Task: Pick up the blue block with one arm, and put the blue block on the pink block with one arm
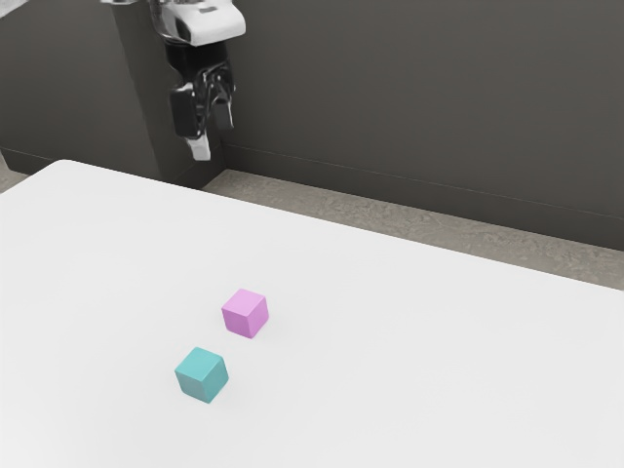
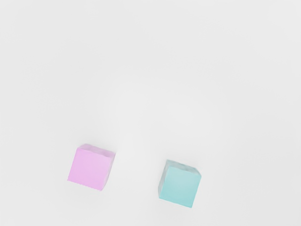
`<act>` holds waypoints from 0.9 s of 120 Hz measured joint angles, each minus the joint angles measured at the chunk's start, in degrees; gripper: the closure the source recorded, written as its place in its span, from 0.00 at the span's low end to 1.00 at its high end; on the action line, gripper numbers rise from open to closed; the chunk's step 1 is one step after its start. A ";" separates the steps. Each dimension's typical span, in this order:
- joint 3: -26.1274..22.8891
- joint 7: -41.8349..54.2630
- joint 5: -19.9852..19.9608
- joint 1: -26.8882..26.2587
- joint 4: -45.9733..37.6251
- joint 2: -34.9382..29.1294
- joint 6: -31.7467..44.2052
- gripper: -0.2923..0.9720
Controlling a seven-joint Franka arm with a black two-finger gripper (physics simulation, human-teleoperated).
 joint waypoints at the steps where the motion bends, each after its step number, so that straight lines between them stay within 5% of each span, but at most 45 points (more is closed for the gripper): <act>1: -0.03 -0.14 0.02 -0.49 0.00 0.25 -0.02 0.23; 23: -0.55 -1.69 0.33 1.15 -1.26 -0.59 -0.40 0.23; 31: 2.80 -1.02 1.54 1.54 -9.38 -6.44 0.36 0.23; 43: 12.48 0.37 3.26 -5.53 -27.00 -15.20 3.40 0.23; 62: 14.33 2.72 2.99 -7.13 -34.77 -17.15 5.90 0.23; 78: 14.46 7.11 1.82 -8.78 -48.22 -17.72 18.92 0.23; 108: 14.41 15.10 -1.94 -9.70 -55.66 -10.67 39.64 0.23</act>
